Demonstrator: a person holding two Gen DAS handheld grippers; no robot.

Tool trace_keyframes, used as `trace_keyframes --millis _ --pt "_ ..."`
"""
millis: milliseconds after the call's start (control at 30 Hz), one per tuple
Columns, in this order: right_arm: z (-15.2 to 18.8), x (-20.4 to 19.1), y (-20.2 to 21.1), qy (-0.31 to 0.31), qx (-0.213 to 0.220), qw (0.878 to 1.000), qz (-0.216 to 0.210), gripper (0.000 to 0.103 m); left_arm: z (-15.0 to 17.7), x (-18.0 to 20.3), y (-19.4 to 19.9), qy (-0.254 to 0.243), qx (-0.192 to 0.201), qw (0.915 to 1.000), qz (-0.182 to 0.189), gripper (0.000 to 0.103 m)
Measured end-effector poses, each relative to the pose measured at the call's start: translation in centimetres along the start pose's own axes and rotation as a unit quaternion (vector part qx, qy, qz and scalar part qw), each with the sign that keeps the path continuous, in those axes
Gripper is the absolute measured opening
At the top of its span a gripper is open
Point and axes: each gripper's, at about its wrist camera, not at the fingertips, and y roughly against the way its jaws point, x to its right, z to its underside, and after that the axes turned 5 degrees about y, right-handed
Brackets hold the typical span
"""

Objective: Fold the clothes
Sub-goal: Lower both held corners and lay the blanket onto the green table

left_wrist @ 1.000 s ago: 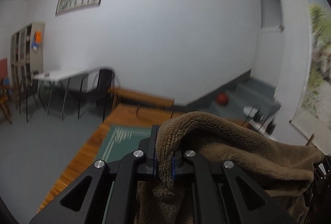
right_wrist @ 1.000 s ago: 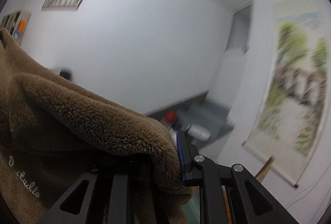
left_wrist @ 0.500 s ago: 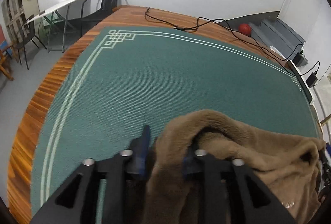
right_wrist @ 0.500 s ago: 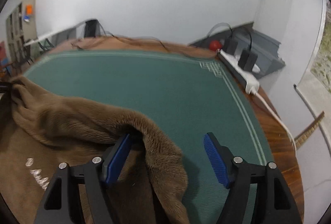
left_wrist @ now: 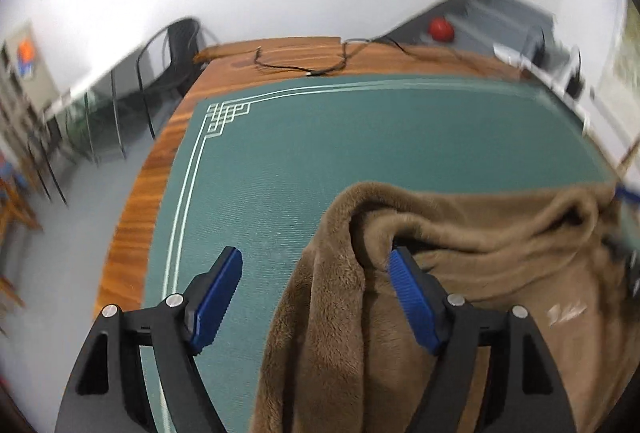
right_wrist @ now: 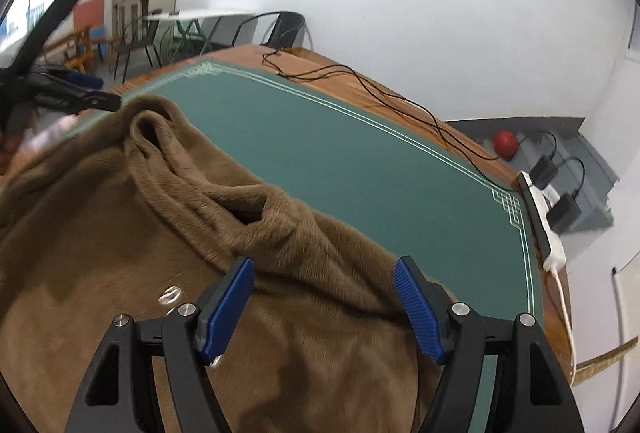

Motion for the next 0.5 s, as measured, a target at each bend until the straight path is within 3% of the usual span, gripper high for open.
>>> trace_keyframes --millis 167,200,233,267,300,333,367,500 --pt "-0.9 0.9 -4.6 -0.017 -0.036 0.998 -0.051 0.074 -0.9 1.5 -3.8 -0.003 -0.051 0.9985 0.016 0.08" --pt "-0.9 1.0 -5.4 -0.022 -0.043 0.997 -0.059 0.063 -1.3 1.8 -4.7 0.005 -0.061 0.9979 0.02 0.08" --pt "-0.9 1.1 -5.9 -0.023 -0.047 0.997 -0.059 0.03 -1.6 1.9 -5.4 0.014 -0.067 0.9975 0.019 0.08" --pt "-0.9 1.3 -6.1 -0.026 -0.046 0.997 -0.051 0.024 -2.0 1.8 -5.9 0.024 -0.068 0.9972 0.019 0.08" --pt "-0.9 1.5 -6.3 -0.029 -0.046 0.998 -0.044 0.024 -2.5 1.7 -6.4 0.037 -0.067 0.9969 0.021 0.073" --pt "-1.0 1.9 -6.4 -0.032 -0.043 0.998 -0.036 0.023 -3.1 1.6 -6.9 0.054 -0.069 0.9957 0.031 0.05" --pt "-1.2 2.4 -6.2 -0.038 -0.036 0.998 -0.022 0.022 -3.7 1.3 -7.3 0.073 -0.073 0.9936 0.046 0.036" --pt "-2.5 4.0 -5.7 -0.066 -0.002 0.997 0.027 0.022 -6.0 2.0 -7.9 0.096 -0.061 0.9923 0.049 0.031"
